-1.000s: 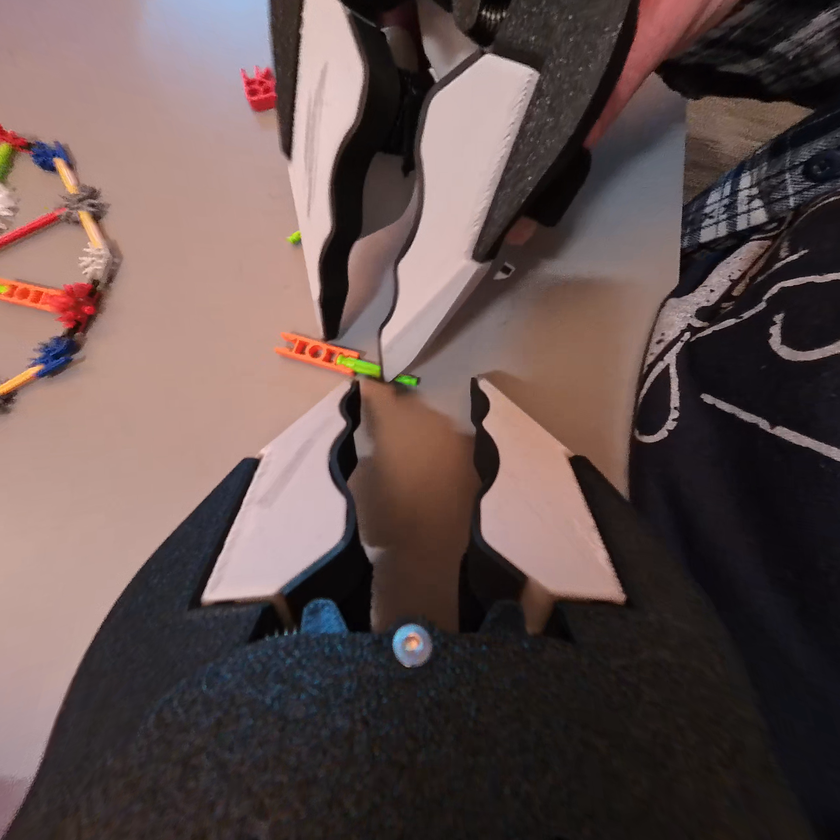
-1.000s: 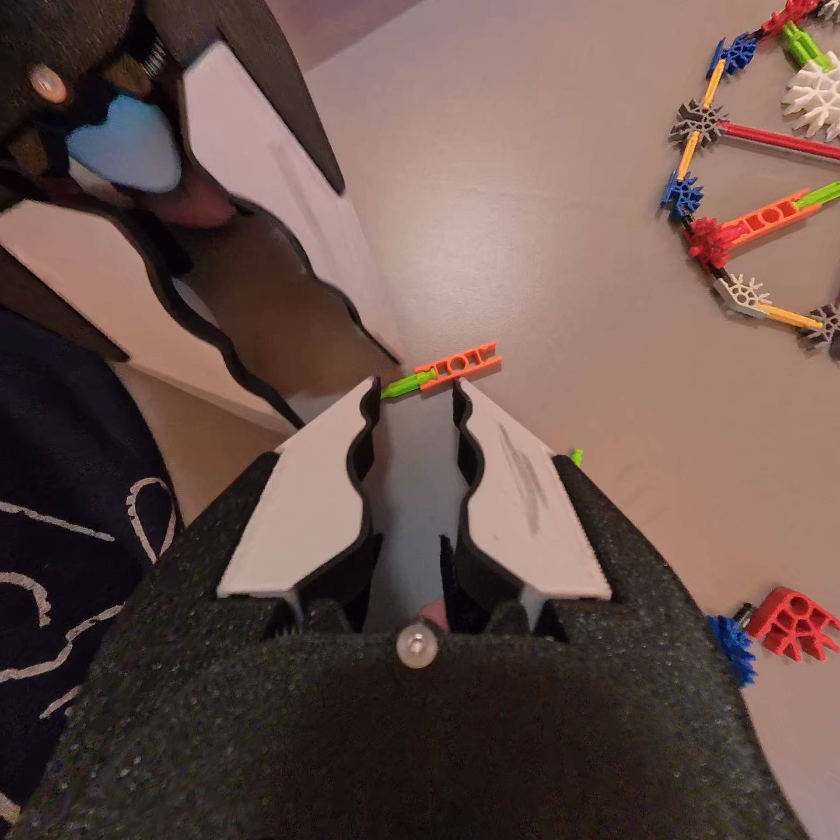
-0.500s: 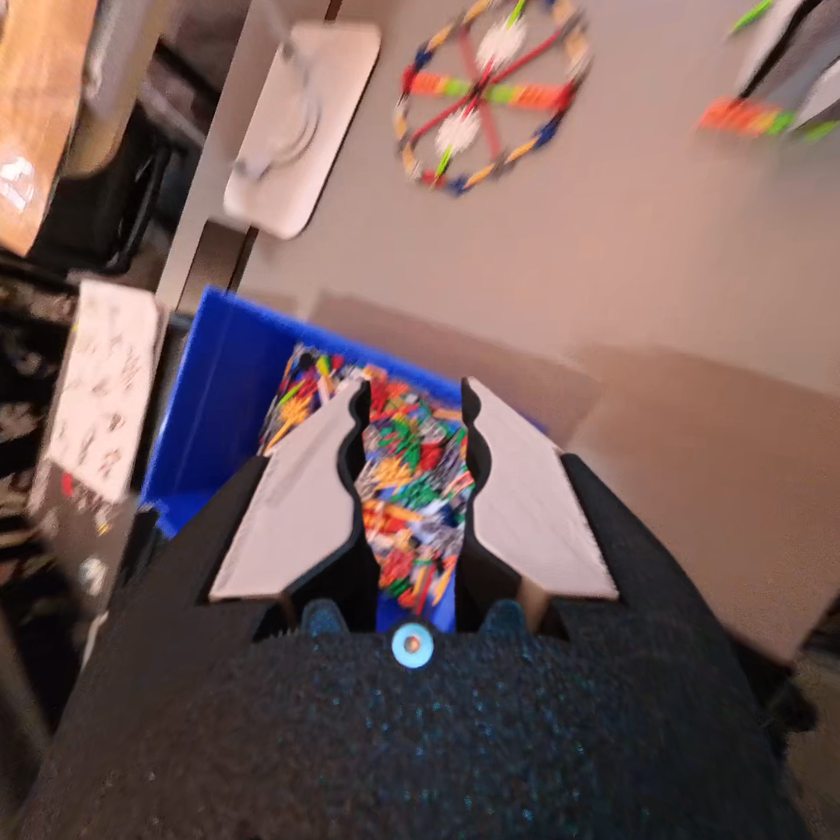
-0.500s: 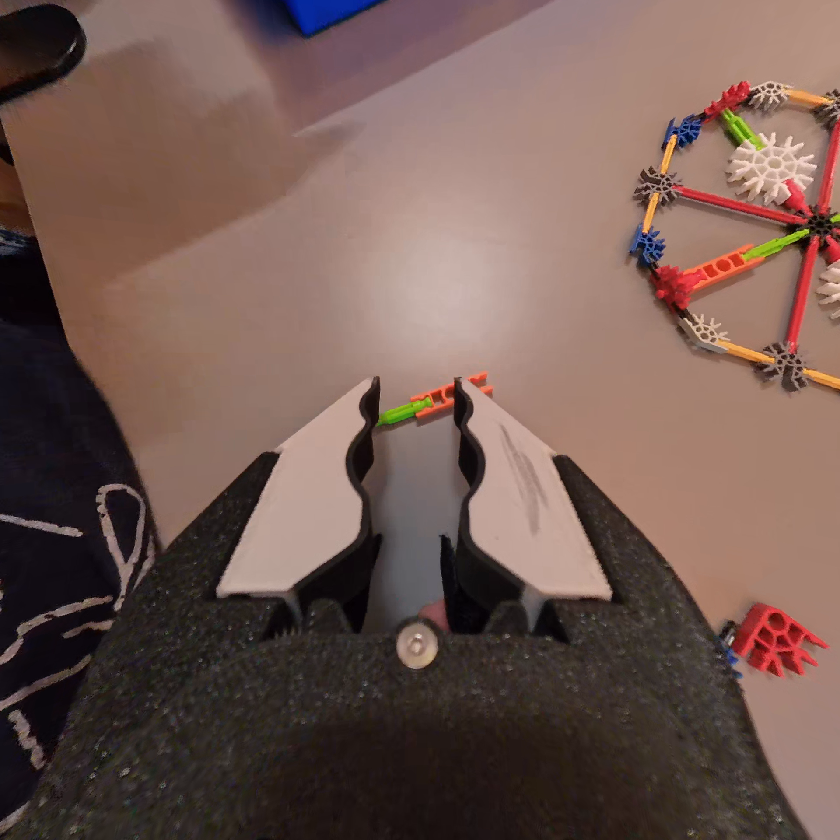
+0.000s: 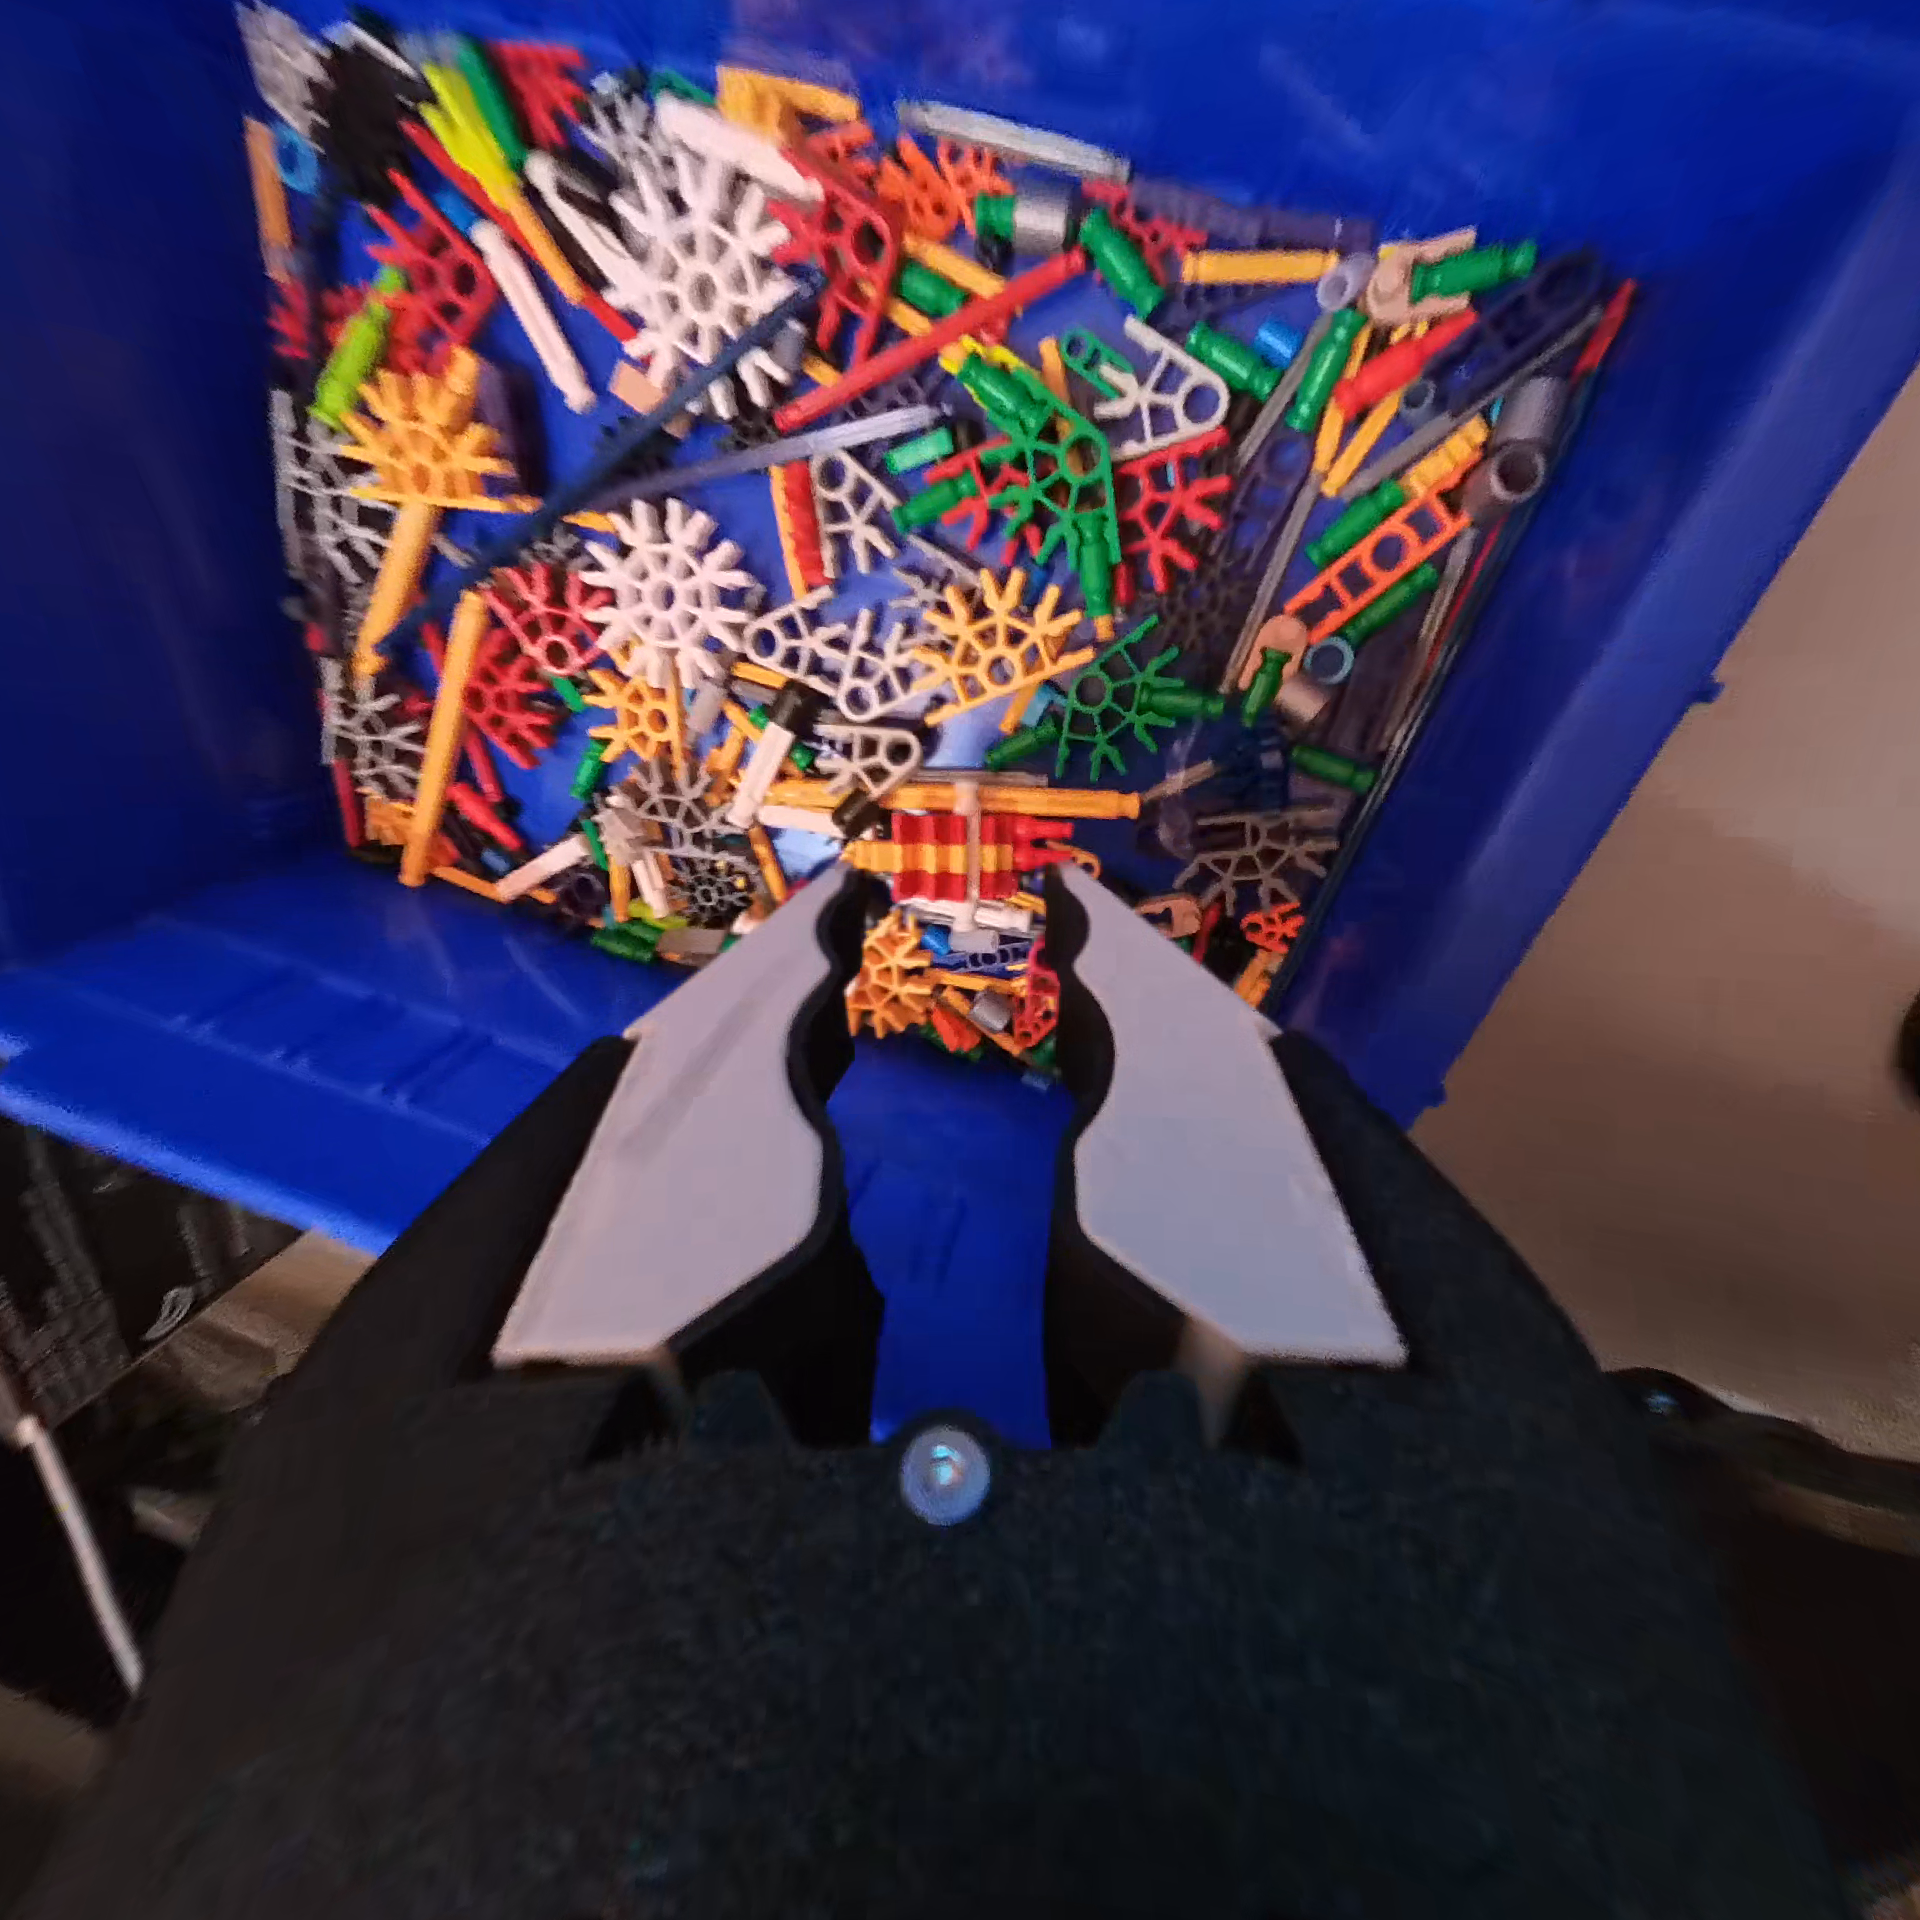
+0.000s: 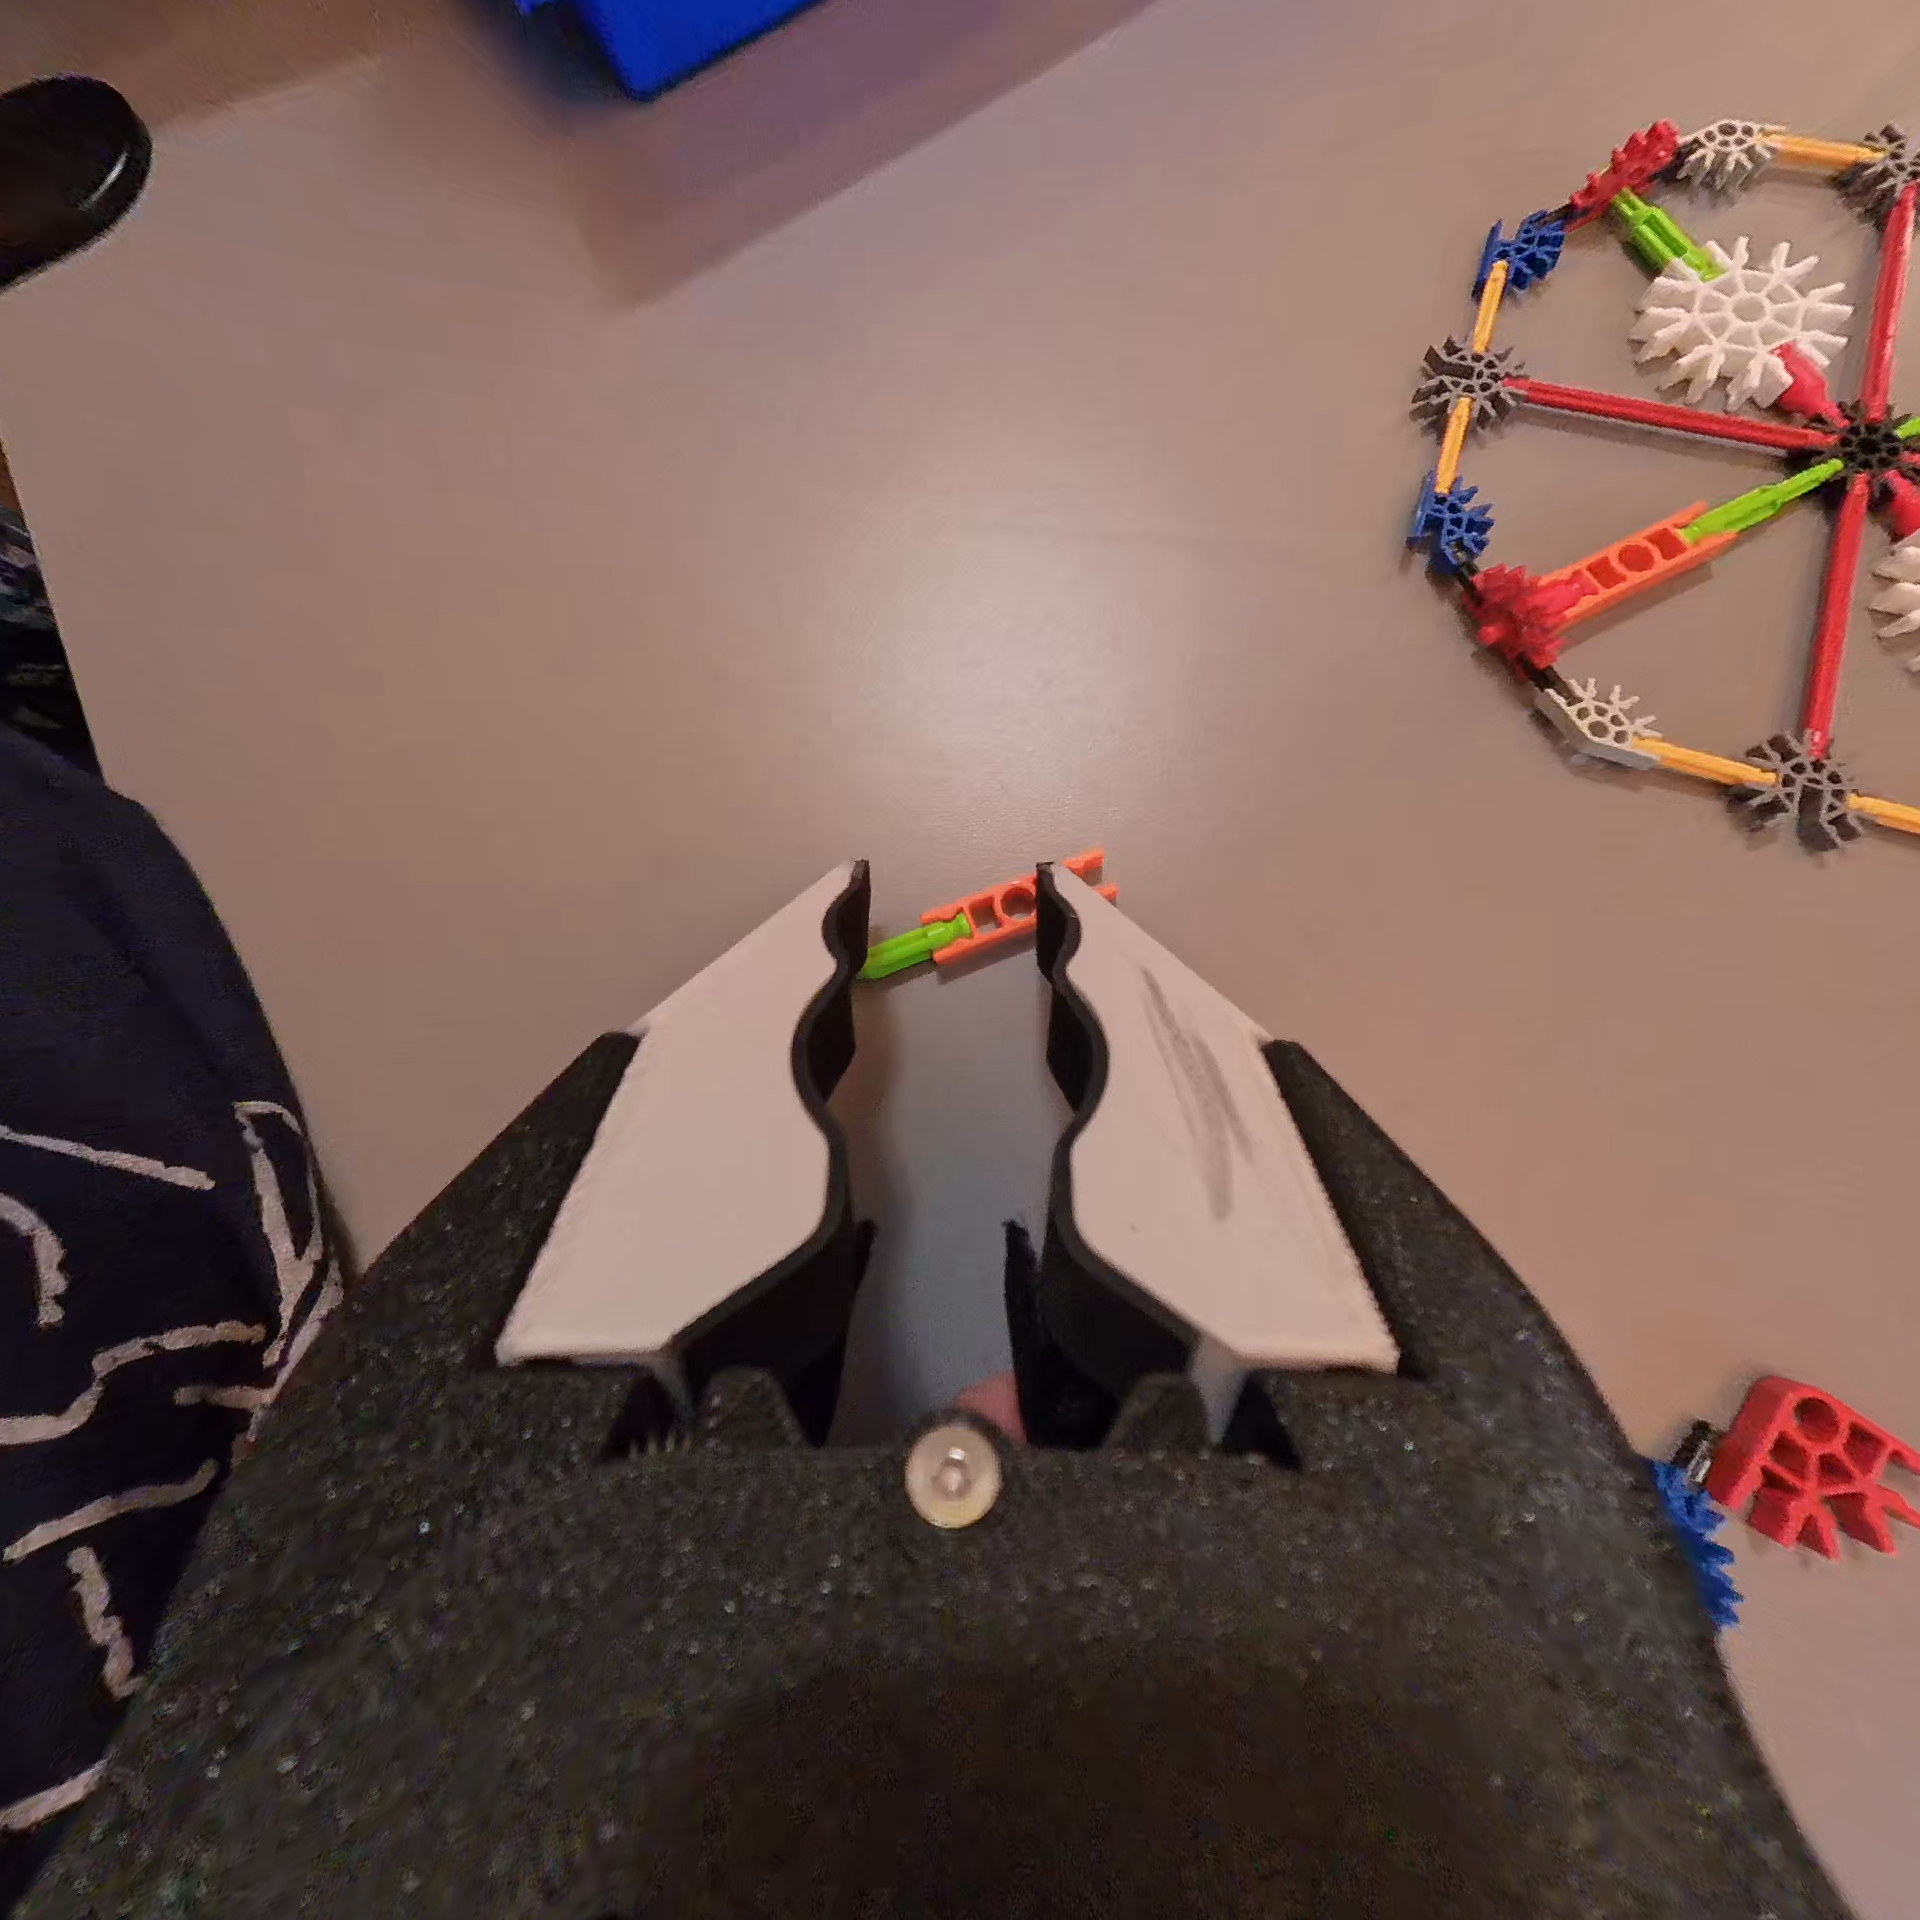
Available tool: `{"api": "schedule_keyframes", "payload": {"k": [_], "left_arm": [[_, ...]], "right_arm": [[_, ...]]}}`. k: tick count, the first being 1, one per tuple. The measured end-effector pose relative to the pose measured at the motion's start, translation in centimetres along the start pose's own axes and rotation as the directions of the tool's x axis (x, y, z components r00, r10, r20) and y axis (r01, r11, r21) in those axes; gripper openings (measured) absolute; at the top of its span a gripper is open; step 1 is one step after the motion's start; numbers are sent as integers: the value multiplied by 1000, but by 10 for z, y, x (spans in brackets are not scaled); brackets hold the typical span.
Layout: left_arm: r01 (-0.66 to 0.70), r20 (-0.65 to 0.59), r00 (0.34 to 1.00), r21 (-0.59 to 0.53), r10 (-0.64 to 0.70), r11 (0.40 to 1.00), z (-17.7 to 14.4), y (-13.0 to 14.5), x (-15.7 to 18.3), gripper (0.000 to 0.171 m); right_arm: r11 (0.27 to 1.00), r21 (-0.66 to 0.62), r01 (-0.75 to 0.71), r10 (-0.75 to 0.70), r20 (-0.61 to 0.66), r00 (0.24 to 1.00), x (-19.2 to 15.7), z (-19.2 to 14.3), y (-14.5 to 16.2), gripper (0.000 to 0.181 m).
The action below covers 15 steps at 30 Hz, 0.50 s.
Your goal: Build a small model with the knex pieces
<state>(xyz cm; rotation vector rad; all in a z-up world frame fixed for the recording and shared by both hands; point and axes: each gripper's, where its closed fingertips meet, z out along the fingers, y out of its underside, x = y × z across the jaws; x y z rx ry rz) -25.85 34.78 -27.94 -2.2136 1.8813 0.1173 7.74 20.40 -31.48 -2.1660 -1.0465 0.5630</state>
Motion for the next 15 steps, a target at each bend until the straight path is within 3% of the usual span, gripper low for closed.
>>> {"api": "schedule_keyframes", "payload": {"k": [9, 15], "left_arm": [[-52, -9, 999, -108, 51, 993, 28, 15, -2, 32], [-41, 27, 999, -47, 43, 998, 23, 8, -8, 27]], "right_arm": [[1000, 9, -15, 15, 11, 1000, 2, -3, -1, 31], [1000, 23, -5, 5, 3, 1000, 4, -6, -5, 31]]}}
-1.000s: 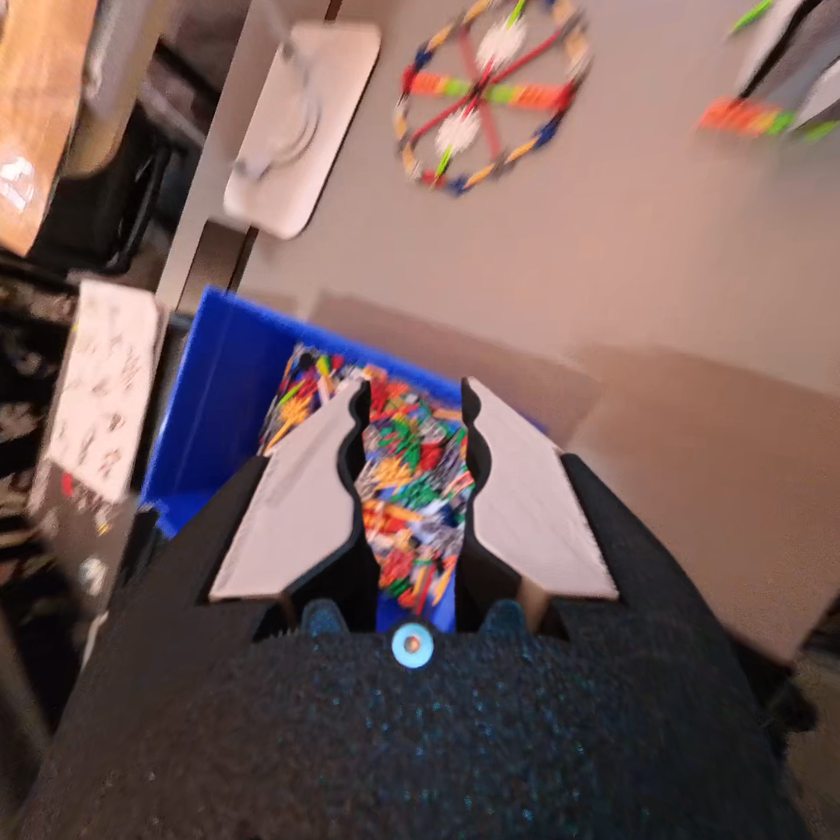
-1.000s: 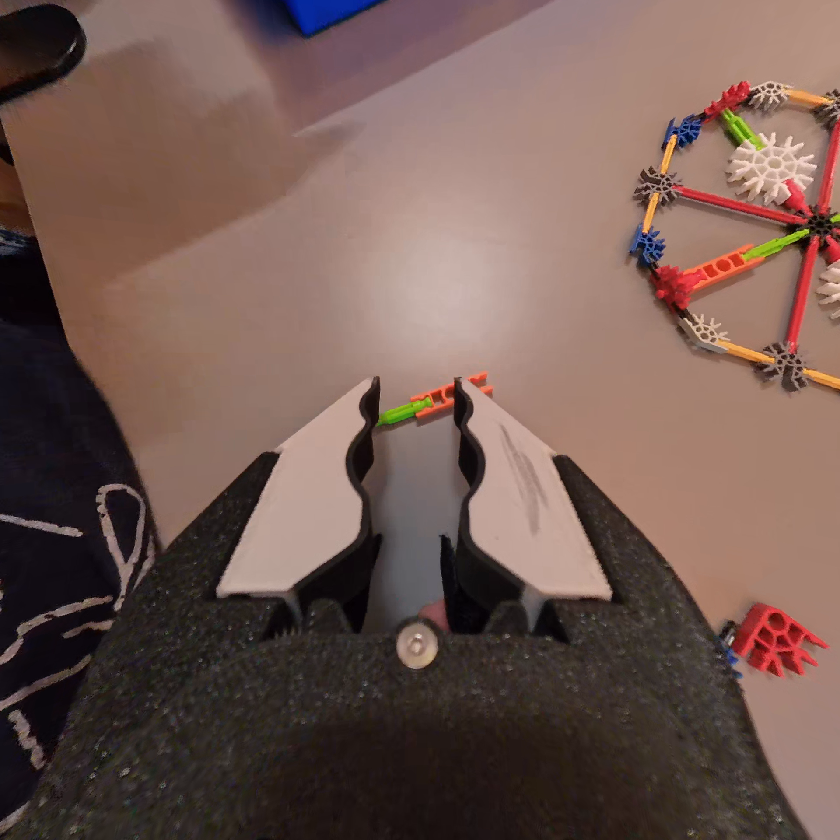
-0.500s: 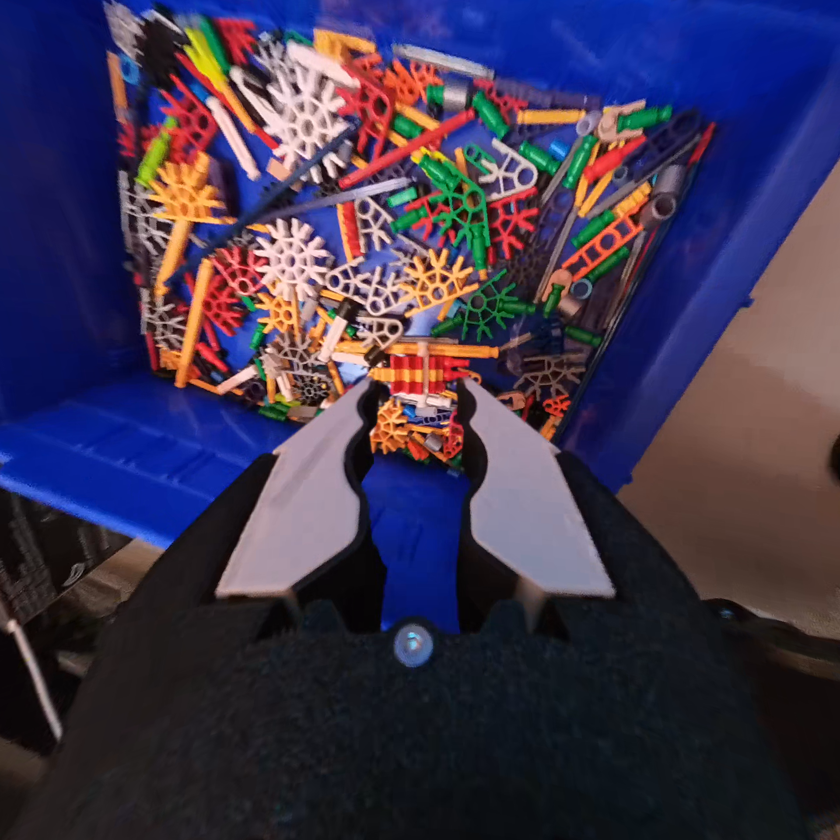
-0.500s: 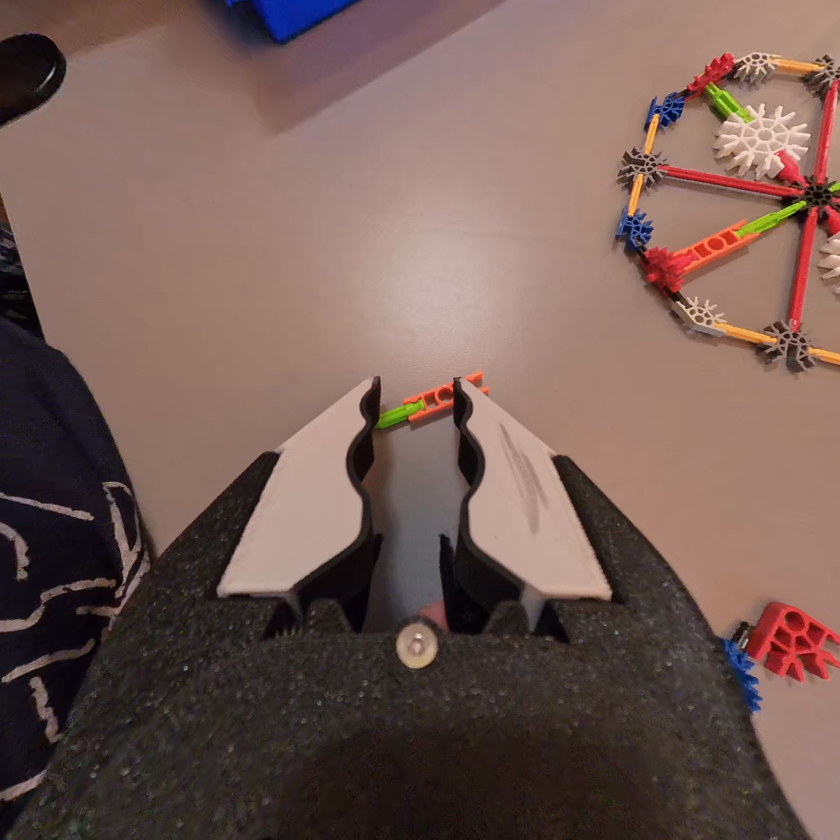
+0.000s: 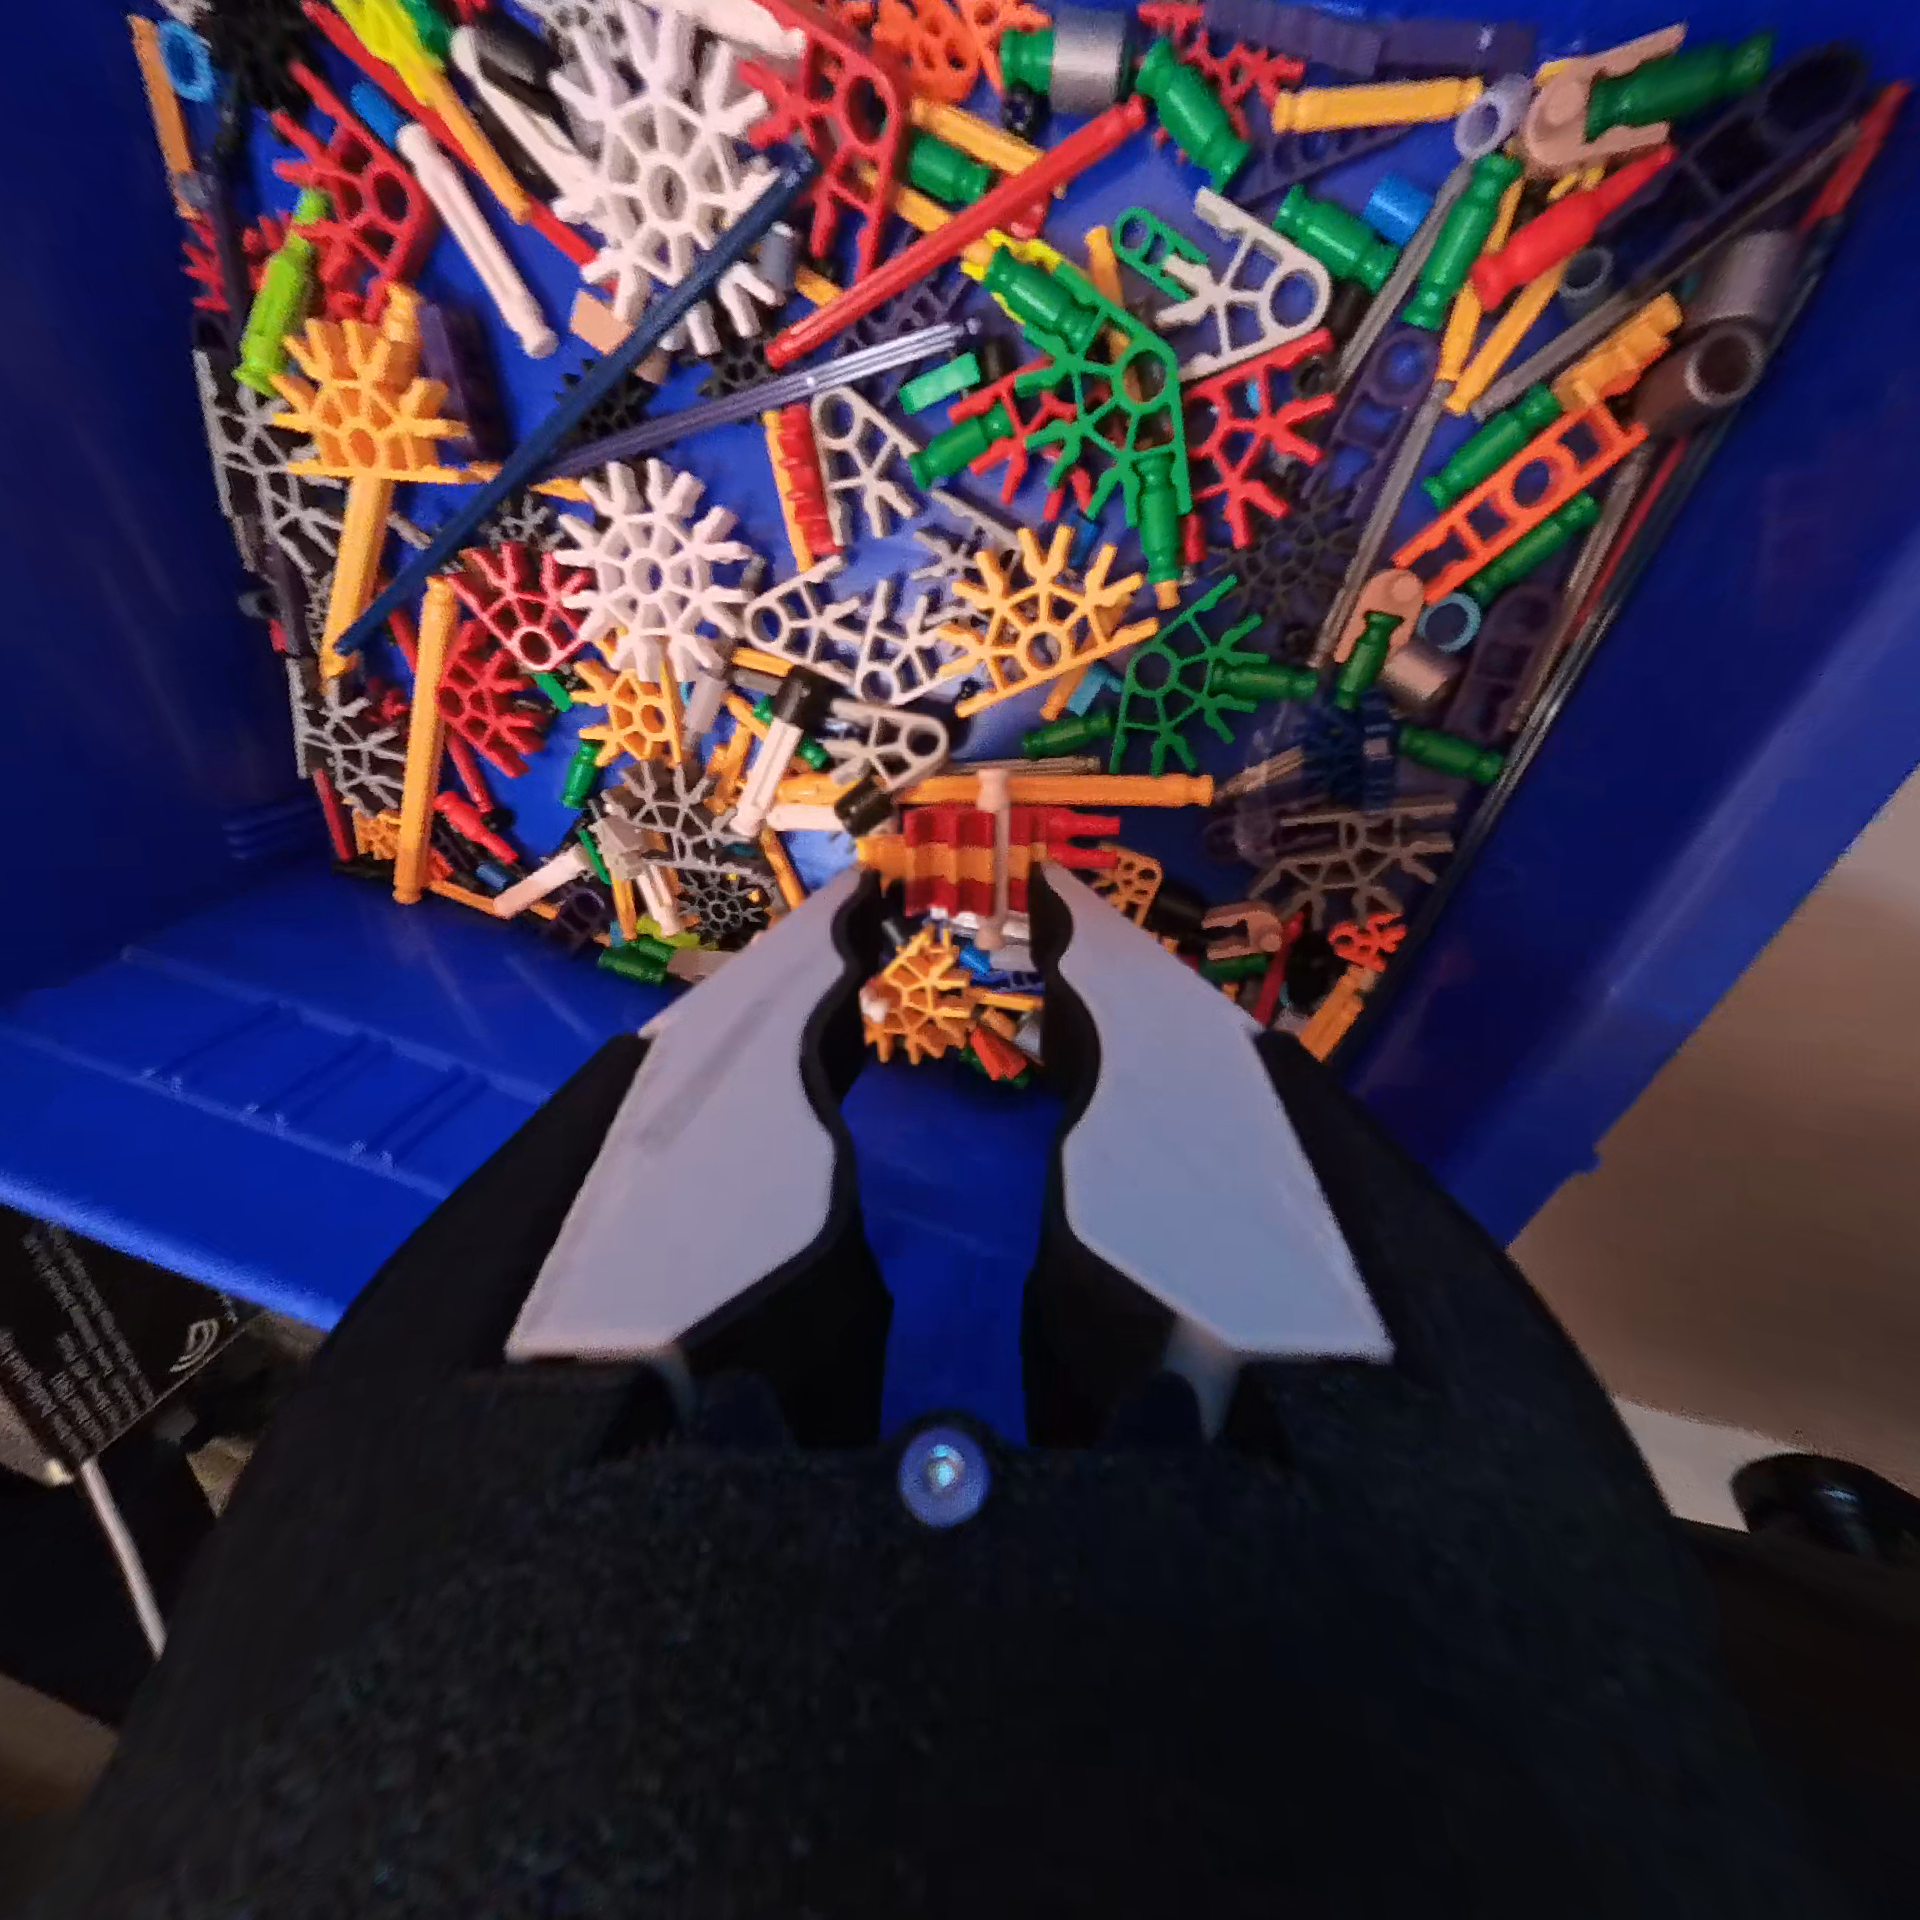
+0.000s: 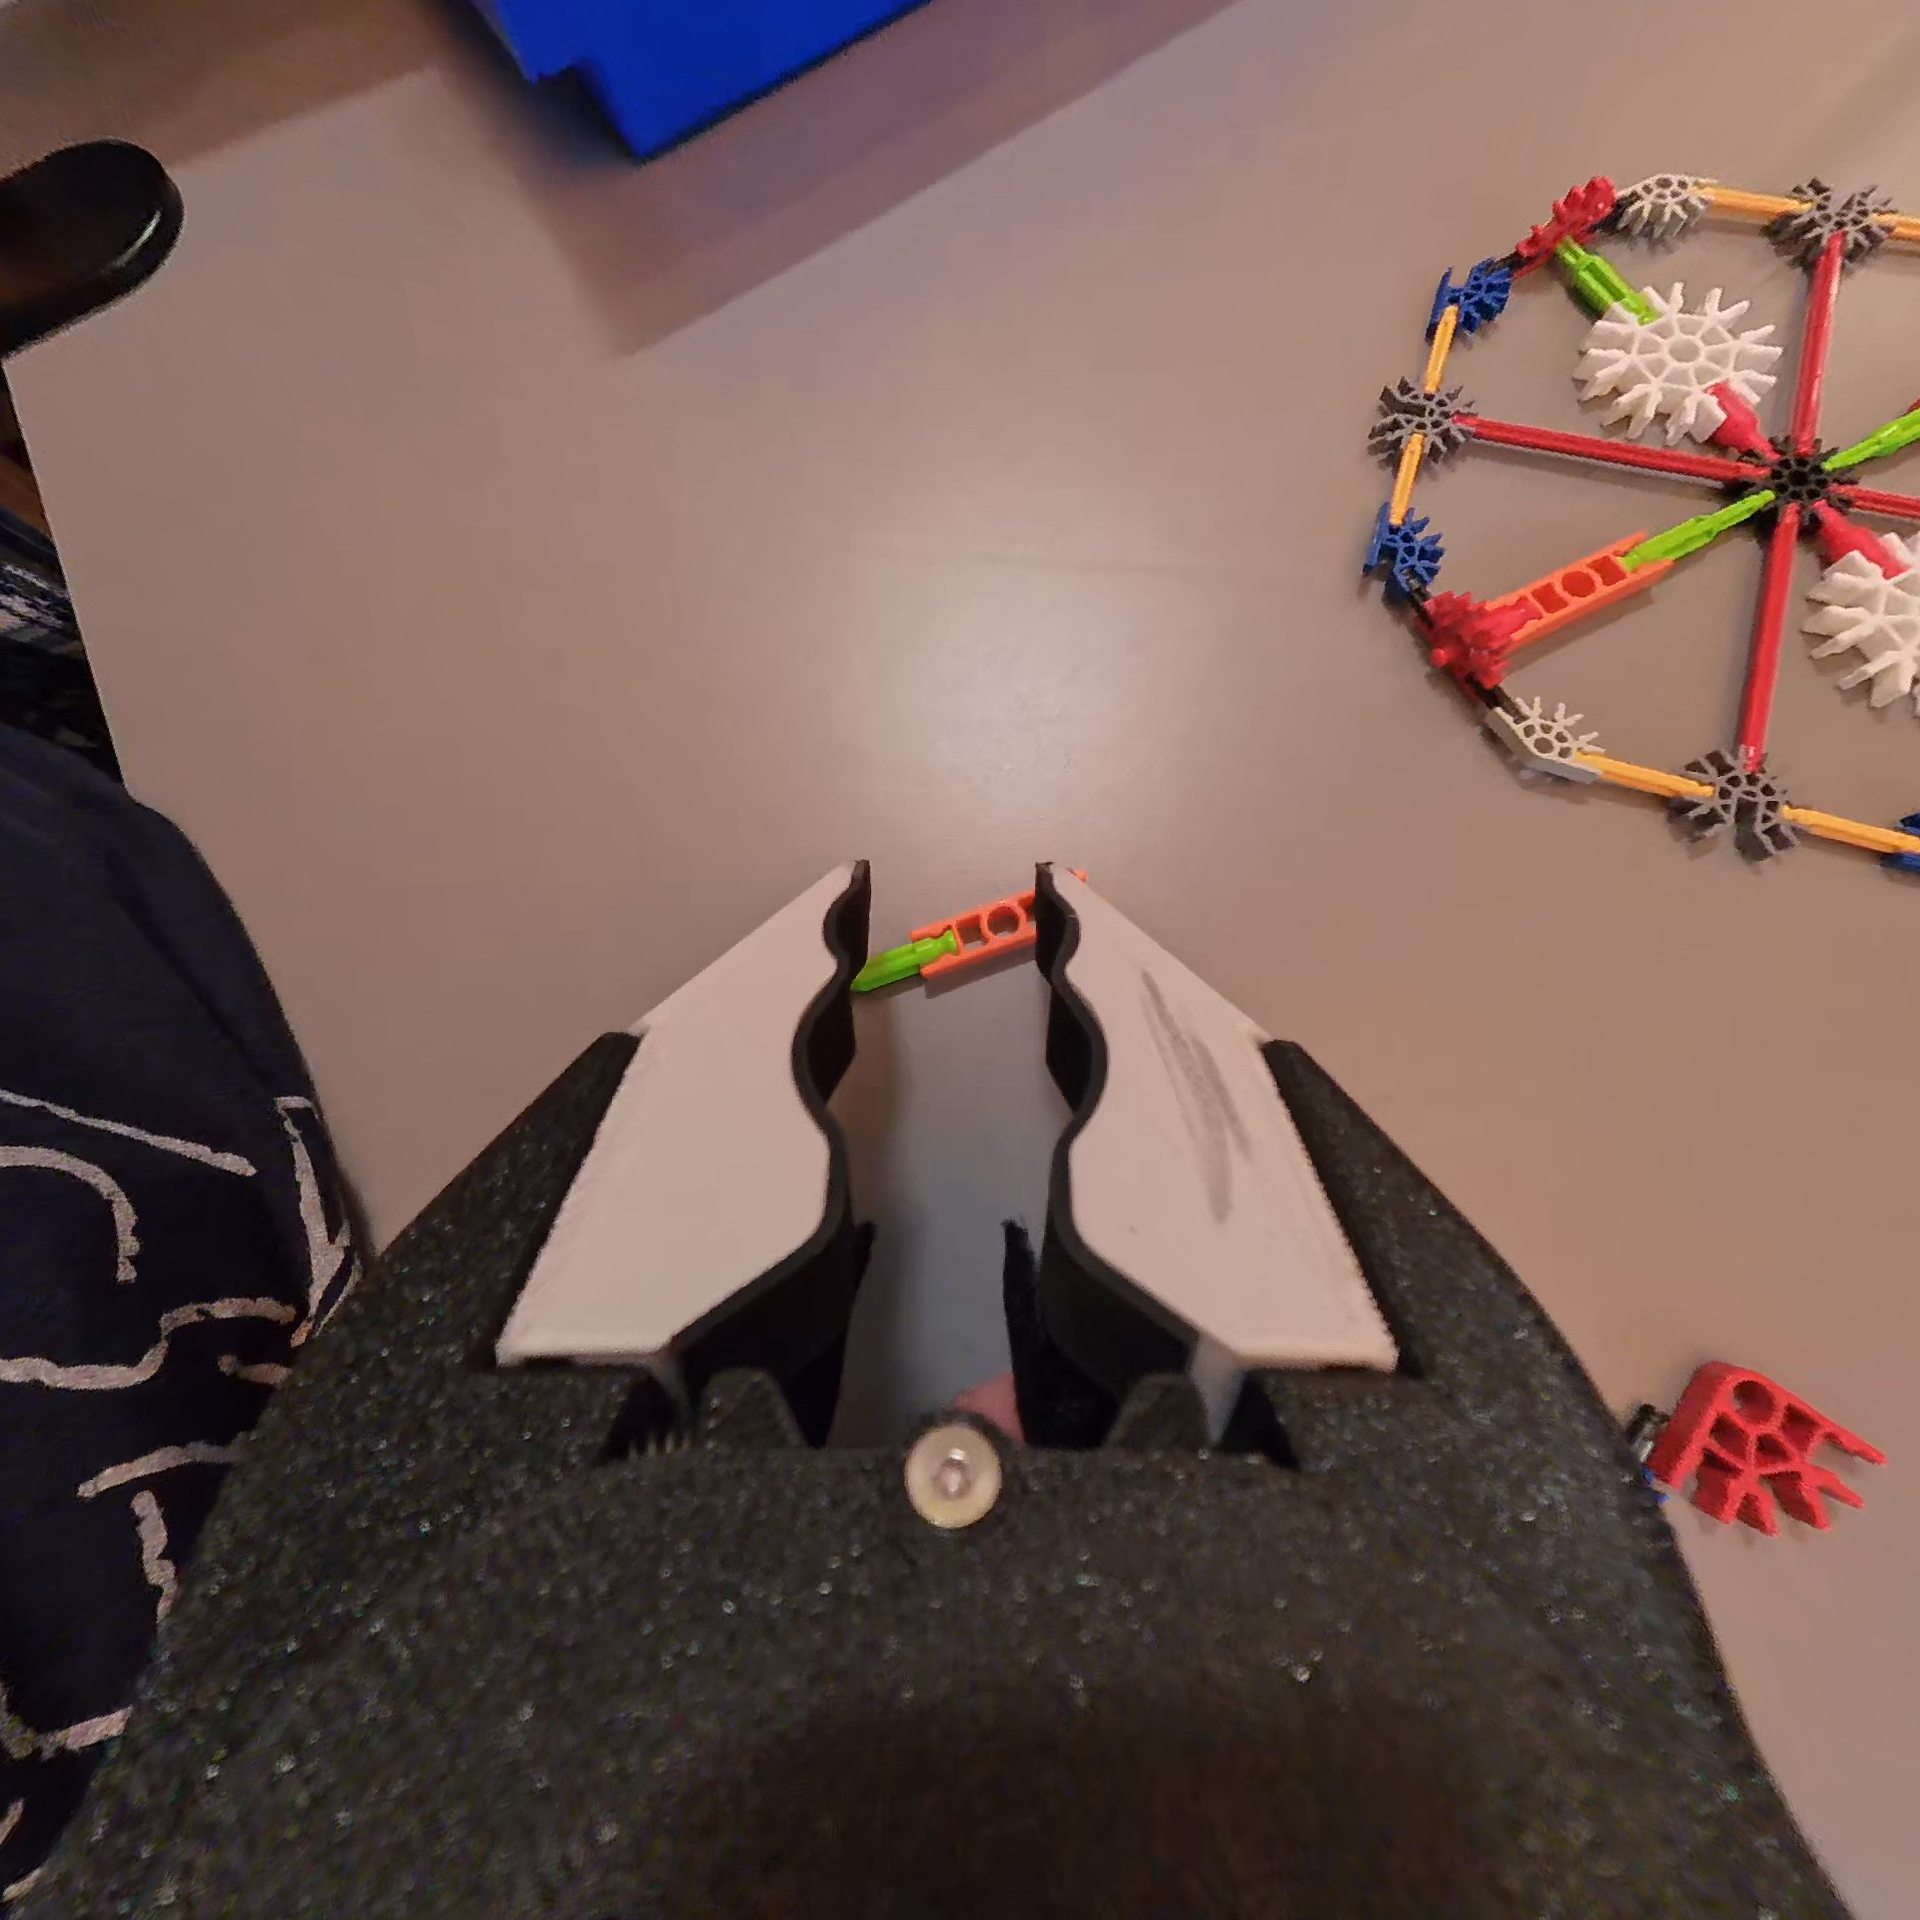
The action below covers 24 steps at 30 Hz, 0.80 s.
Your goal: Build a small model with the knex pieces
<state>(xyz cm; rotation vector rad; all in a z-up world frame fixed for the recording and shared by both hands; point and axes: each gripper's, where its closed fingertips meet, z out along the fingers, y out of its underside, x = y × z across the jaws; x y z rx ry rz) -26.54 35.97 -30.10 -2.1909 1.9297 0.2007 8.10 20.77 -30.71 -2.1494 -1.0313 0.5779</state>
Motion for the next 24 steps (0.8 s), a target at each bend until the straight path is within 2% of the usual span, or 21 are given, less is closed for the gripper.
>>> {"api": "schedule_keyframes", "payload": {"k": [5, 9, 12, 17, 20, 24], "left_arm": [[46, 101, 993, 91, -55, 995, -18, -10, -13, 27], [77, 196, 973, 216, -120, 973, -48, -28, -22, 26], [102, 229, 955, 347, -189, 932, -80, -55, -20, 27], [83, 189, 953, 586, -236, 806, -134, -129, 17, 27], [65, 165, 958, 669, -234, 741, -152, -170, 47, 26], [149, 2, 970, 787, -244, 599, -164, -220, 91, 26]], "right_arm": [[998, 38, 41, -39, -37, 999, 2, -12, -13, 34], [990, 90, 107, -101, -74, 992, 0, -24, -36, 38], [974, 132, 186, -173, -106, 979, -6, -28, -60, 38], [905, 240, 350, -321, -152, 935, -33, -29, -111, 38], [847, 303, 437, -387, -210, 898, -47, -30, -139, 37], [796, 345, 498, -427, -264, 865, -55, -32, -154, 37]]}}
